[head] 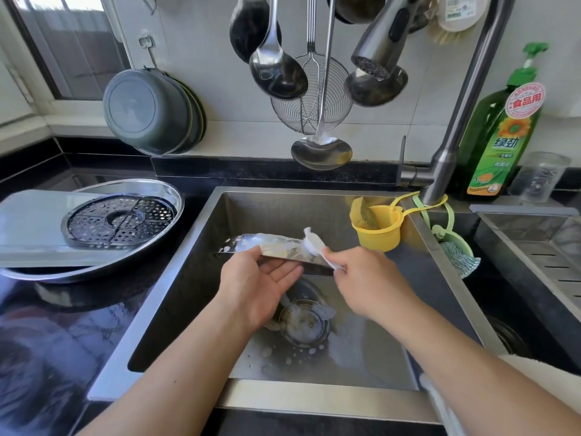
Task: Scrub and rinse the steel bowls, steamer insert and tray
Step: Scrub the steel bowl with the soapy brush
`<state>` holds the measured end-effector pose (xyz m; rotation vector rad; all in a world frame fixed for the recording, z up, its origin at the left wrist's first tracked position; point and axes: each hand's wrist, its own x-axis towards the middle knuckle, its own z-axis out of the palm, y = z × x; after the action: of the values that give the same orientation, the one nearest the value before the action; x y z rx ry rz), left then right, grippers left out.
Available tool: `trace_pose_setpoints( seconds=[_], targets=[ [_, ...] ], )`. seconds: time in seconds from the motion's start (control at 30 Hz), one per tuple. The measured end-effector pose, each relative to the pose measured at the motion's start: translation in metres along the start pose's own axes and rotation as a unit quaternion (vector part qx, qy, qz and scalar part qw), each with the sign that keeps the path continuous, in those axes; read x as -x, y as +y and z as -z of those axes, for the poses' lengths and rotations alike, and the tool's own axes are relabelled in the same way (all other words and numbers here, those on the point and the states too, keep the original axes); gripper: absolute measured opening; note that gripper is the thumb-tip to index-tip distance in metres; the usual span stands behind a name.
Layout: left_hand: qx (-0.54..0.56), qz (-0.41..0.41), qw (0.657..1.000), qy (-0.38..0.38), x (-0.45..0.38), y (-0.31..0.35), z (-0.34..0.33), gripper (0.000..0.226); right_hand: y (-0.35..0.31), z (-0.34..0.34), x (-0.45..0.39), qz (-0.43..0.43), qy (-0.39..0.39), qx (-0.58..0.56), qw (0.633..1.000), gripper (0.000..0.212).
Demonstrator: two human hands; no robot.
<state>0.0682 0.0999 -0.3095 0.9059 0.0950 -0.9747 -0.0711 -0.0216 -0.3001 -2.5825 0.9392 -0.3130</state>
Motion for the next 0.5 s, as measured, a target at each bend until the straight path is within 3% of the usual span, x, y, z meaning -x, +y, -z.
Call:
trace_pose_setpoints(
  seconds=[0.17,0.27,0.43,0.5],
  targets=[
    [-0.028,0.003,0.999,-0.021,0.001,-0.007,-0.003,0.045,-0.031,-0.015,0.007,0.122,-0.005,-0.046,0.992,0.05],
    [-0.031,-0.001,0.999,-0.02,0.001,-0.005,-0.002,0.05,-0.026,-0.006,0.002,0.103,0.01,-0.016,0.995,0.048],
    [0.052,-0.046,0.997,-0.026,-0.001,0.01,0.004,0.043,0.01,0.021,0.0,0.006,-0.066,0.017,0.998,0.048],
    [0.031,-0.038,0.998,-0.048,0.004,0.006,-0.001,0.039,0.007,0.019,-0.001,0.03,-0.055,-0.005,0.998,0.047]
  ],
)
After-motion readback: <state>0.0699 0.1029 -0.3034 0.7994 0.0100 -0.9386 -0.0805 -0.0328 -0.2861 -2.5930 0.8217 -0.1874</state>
